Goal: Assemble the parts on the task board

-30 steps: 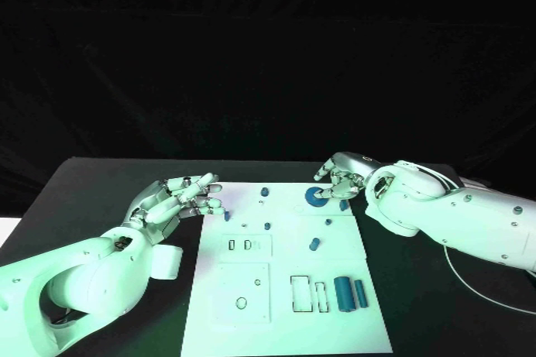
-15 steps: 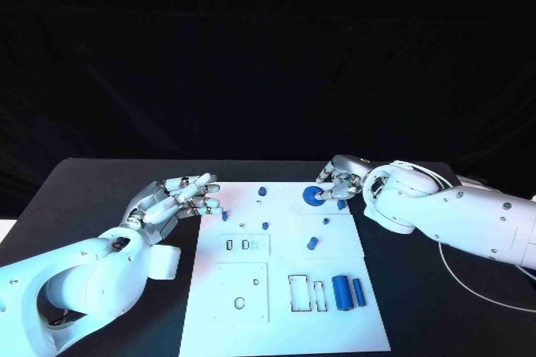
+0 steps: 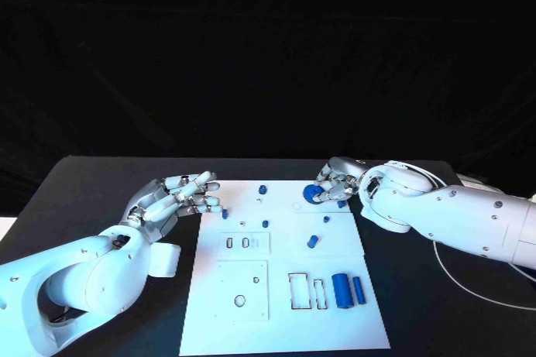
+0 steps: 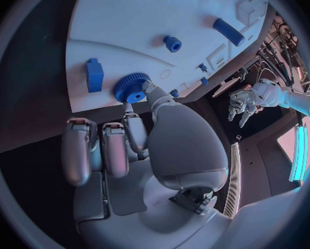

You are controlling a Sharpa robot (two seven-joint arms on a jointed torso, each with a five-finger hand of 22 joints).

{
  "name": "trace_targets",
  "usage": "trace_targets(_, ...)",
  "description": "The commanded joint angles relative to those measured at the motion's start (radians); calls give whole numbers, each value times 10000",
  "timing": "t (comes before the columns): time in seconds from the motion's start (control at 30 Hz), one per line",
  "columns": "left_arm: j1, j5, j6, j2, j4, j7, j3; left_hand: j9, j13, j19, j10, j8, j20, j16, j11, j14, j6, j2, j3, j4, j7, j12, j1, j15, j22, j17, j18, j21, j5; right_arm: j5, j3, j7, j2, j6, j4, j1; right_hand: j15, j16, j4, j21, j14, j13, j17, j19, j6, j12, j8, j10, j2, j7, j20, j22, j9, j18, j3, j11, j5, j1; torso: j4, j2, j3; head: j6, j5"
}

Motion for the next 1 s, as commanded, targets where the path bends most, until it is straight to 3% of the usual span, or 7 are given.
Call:
trace_targets(0.03, 12, 25, 213, 14, 10, 34, 8, -4, -9, -36, -73, -48, 8, 5, 0, -59, -17, 88, -4, -48, 20, -41, 17, 17, 14, 13, 156, 60, -31, -181, -10, -96, 39, 368, -42, -36, 55, 43, -20, 61, 760, 87, 894, 35, 82, 88, 75, 77, 44, 7, 12, 31, 12, -202, -68, 1, -42, 118, 2, 3, 0, -10, -2)
trace_targets(0.23, 12, 25, 219, 11, 12, 30, 8, -4, -9, -36, -73, -48, 8, 5, 0, -59, -17, 88, -4, -48, 20, -41, 17, 17, 14, 13, 156, 60, -31, -371, -10, -119, 116, 419, -115, -79, 50, 73, -93, 94, 765, 293, 948, 49, 176, 254, 125, 150, 148, -3, 10, 91, 19, -211, 2, -6, -65, 267, 2, 5, 3, -27, 1)
trace_targets(0.53, 12, 25, 238, 13, 9, 22, 8, -4, -9, -36, -73, -48, 8, 5, 0, -59, -17, 88, -4, -48, 20, -41, 17, 17, 14, 13, 156, 60, -31, -2016, -12, -405, 291, 132, -69, -205, -41, 135, -271, 237, 781, 1062, 1069, 156, 783, 975, 403, 592, 373, -152, -54, 387, 114, -263, 314, -132, -793, 524, 10, 2, 2, -53, -2)
trace_targets(0.73, 12, 25, 249, 12, 6, 13, 8, -4, -9, -36, -73, -48, 8, 5, 0, -59, -17, 88, -4, -48, 20, -41, 17, 17, 14, 13, 156, 60, -31, -2824, -12, -602, 313, -548, 188, -267, -164, 153, -435, 327, 786, 1312, 1107, 235, 1272, 1199, 598, 738, 573, -331, -155, 583, 215, -300, 717, -284, -1006, 751, 4, 0, 1, -49, -7)
trace_targets(1.0, 11, 25, 261, 21, -8, 7, 8, -2, -7, -54, -74, -56, 8, 4, -4, -65, -13, 97, -7, -65, 15, -38, 24, 15, 25, 57, 157, 73, -31, -3089, -9, -718, 292, -1452, 947, -286, -226, 160, -453, 412, 789, 1365, 1121, 313, 1380, 1210, 557, 763, 564, -378, -233, 772, 225, -340, 1012, -338, -671, 610, 19, -2, -2, -12, 24)
